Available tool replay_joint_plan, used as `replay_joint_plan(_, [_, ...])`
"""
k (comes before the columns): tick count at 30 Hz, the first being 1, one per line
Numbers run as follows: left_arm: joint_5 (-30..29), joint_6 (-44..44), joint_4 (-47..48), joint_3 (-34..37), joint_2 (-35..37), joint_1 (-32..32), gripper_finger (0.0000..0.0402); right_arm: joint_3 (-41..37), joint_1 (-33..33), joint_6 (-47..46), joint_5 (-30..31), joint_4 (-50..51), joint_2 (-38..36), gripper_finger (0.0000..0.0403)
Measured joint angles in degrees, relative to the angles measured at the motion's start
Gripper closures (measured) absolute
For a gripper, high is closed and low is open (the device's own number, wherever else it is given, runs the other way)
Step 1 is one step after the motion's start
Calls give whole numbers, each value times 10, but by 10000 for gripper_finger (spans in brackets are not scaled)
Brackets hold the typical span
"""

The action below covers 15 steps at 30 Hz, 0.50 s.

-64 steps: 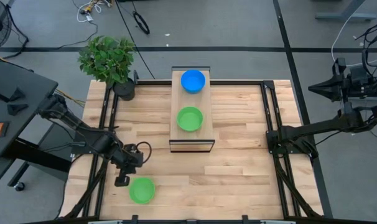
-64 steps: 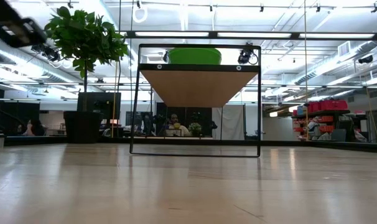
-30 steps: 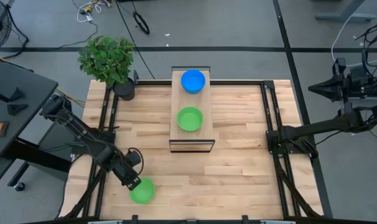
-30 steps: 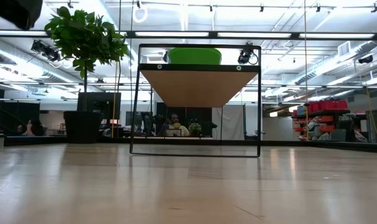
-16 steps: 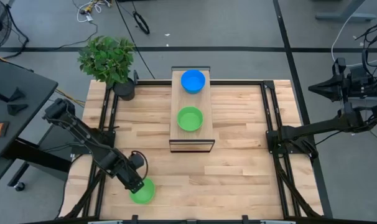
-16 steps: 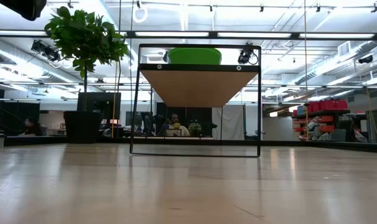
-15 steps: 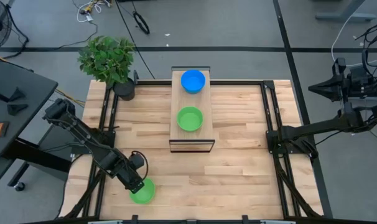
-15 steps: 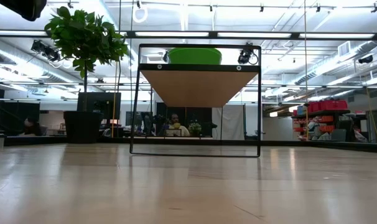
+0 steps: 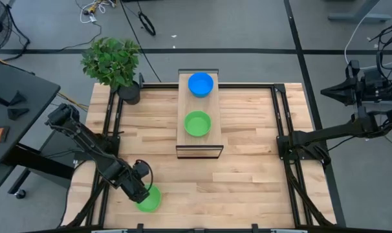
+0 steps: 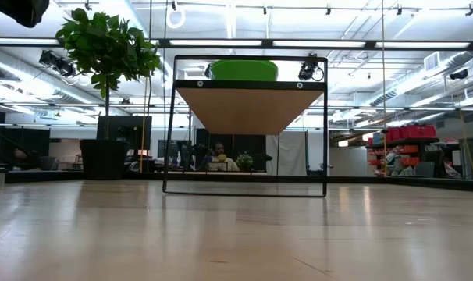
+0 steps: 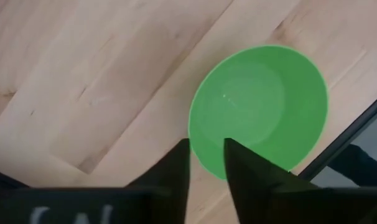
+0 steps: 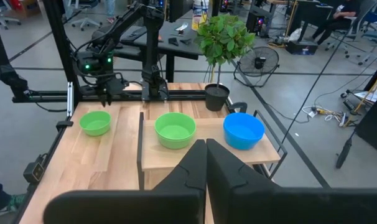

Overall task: Pick & Place Mini bowls
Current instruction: Stack the green bowl on the green bowl on the shelf

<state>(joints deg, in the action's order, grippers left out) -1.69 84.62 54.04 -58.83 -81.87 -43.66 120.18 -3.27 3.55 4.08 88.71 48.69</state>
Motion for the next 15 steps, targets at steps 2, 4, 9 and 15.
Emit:
replay_joint_plan(2, [0,1,-1,0,-4,0,264,0,0,0,0,0,0,396])
replay_joint_plan(4, [0,-2,-1,1,-4,0,242,0,0,0,0,0,0,396])
replay_joint_plan(9, [0,-4,-3,2,-17,0,206,0,0,0,0,0,0,396])
replay_joint_plan(15, [-4,-24,-21,2,-39,0,198,0,0,0,0,0,0,396])
